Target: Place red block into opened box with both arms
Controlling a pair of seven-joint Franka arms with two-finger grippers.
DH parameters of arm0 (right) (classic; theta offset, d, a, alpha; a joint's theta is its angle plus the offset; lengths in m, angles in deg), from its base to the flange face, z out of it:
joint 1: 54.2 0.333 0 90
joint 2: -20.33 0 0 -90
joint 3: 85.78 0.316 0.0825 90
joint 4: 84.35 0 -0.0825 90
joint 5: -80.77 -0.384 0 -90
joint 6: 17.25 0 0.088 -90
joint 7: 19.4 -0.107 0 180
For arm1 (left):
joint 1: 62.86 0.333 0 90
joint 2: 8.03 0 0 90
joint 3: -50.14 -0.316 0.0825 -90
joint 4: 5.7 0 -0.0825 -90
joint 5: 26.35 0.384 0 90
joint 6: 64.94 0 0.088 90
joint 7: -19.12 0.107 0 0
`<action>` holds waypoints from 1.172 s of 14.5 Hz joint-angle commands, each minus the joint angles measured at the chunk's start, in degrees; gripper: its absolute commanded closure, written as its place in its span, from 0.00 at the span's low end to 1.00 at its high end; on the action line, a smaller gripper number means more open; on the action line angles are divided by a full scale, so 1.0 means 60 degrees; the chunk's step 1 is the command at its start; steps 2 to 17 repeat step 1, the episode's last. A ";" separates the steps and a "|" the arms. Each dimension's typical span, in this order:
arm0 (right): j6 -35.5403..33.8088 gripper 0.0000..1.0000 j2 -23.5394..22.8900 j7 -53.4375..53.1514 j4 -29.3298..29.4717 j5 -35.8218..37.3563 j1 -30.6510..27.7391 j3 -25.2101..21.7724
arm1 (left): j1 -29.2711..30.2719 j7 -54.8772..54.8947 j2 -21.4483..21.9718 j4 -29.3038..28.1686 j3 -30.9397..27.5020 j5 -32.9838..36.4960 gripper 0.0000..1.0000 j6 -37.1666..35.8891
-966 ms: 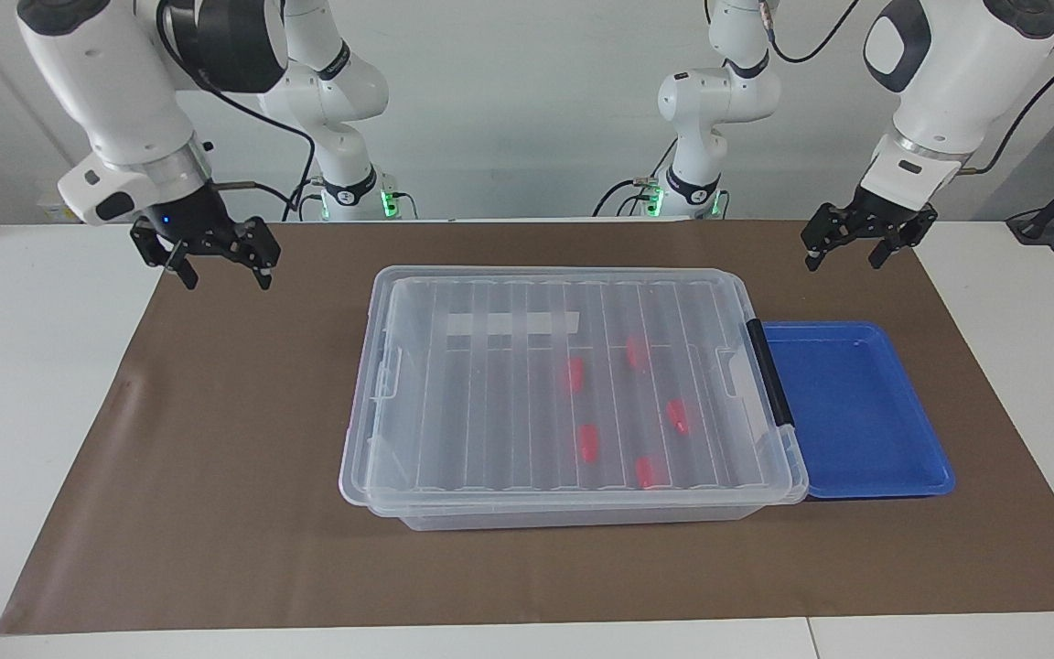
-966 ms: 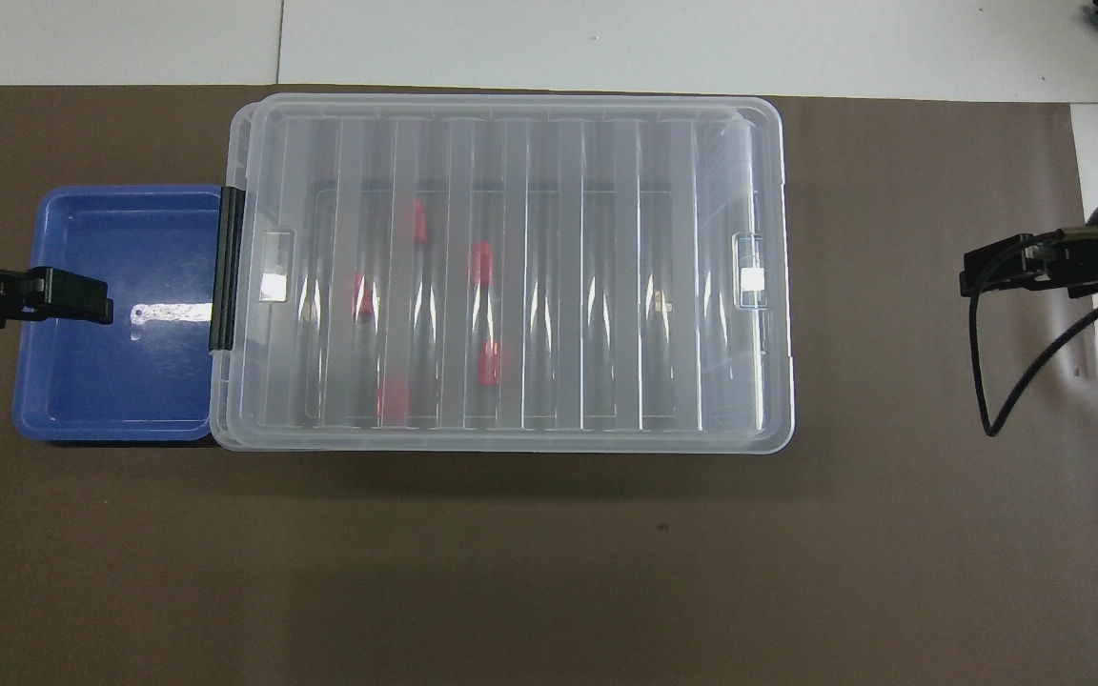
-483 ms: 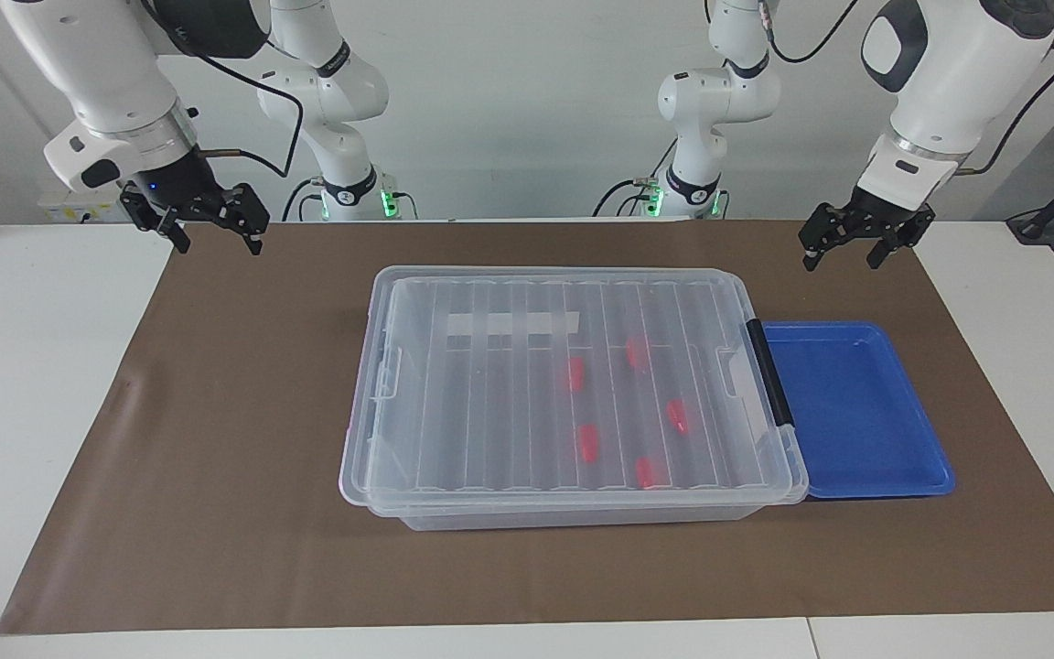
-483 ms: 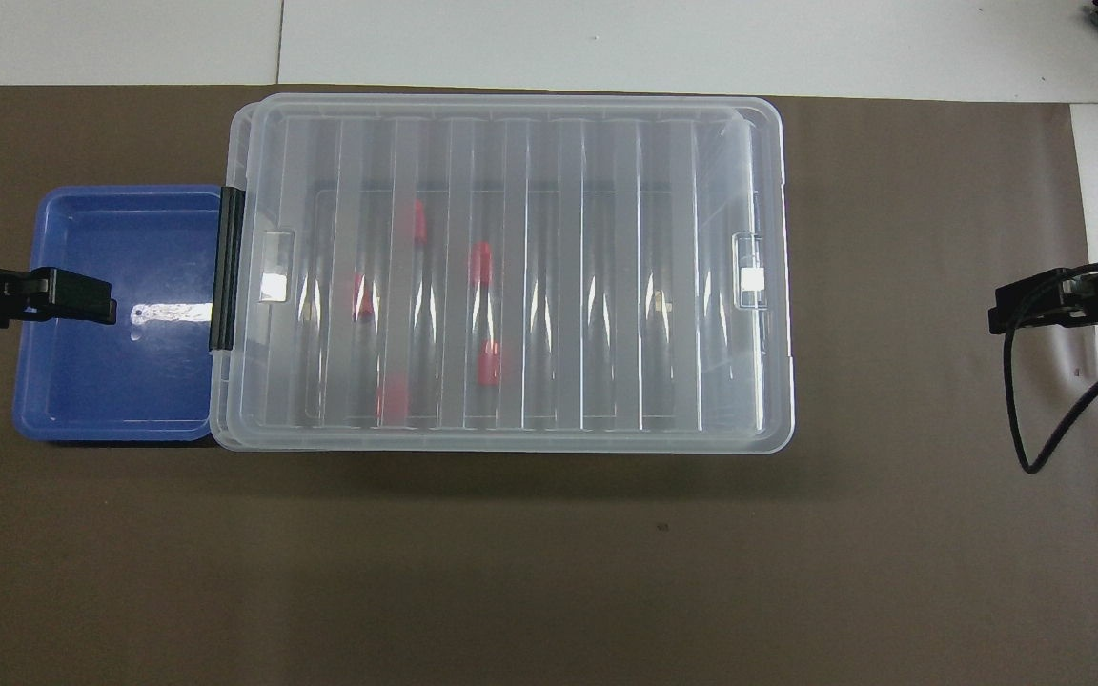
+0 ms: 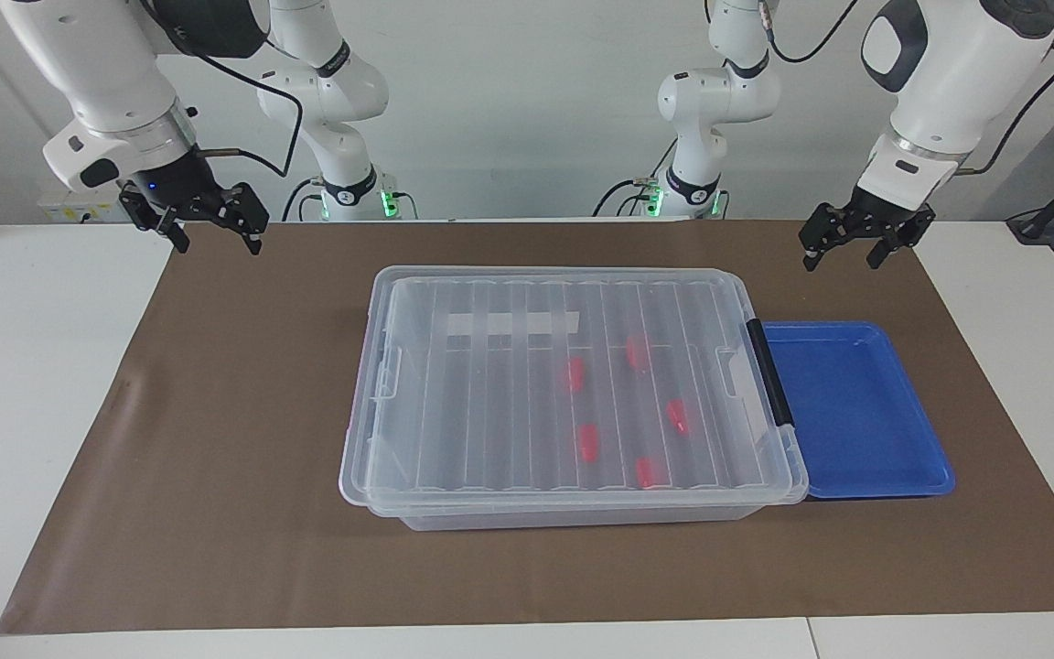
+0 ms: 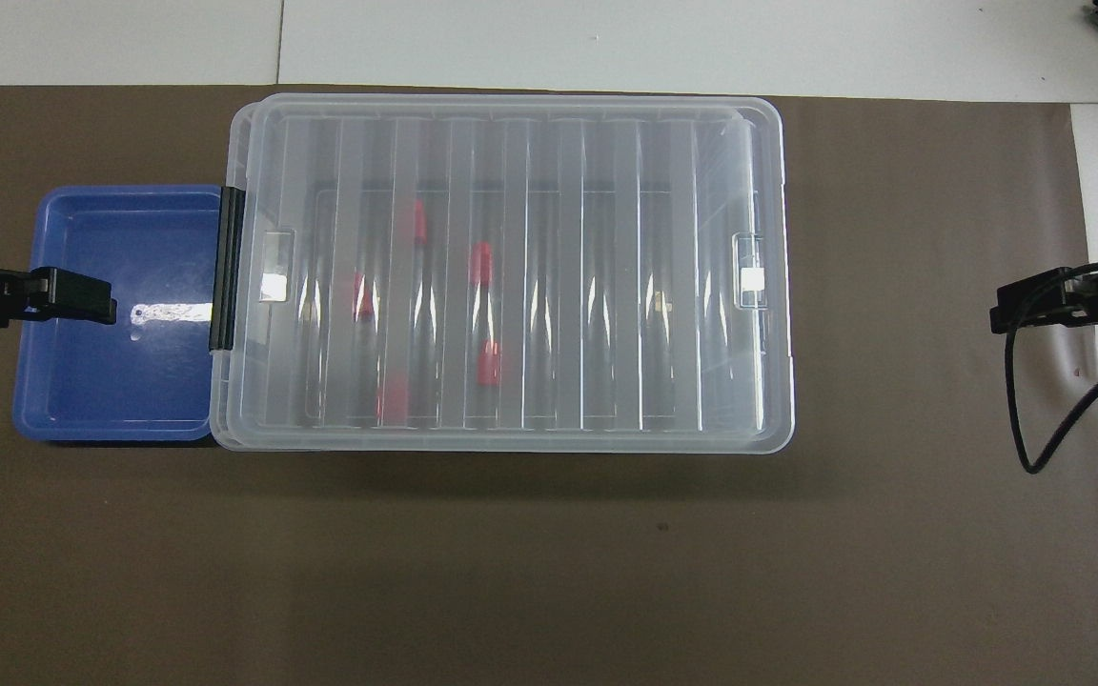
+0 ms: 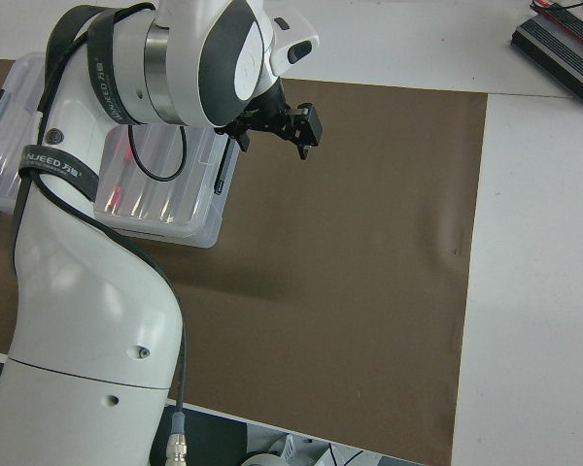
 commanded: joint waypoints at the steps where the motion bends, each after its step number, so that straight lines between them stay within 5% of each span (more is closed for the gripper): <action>1: -0.0044 0.00 0.0045 -0.0007 0.0056 0.0177 -0.0082 0.0095 | -0.0159 -0.0003 0.0283 -0.0318 -0.0121 0.0207 0.00 0.0182; 17: -0.0044 0.00 0.0045 -0.0007 0.0056 0.0177 -0.0082 0.0095 | -0.0159 -0.0003 0.0283 -0.0318 -0.0121 0.0207 0.00 0.0182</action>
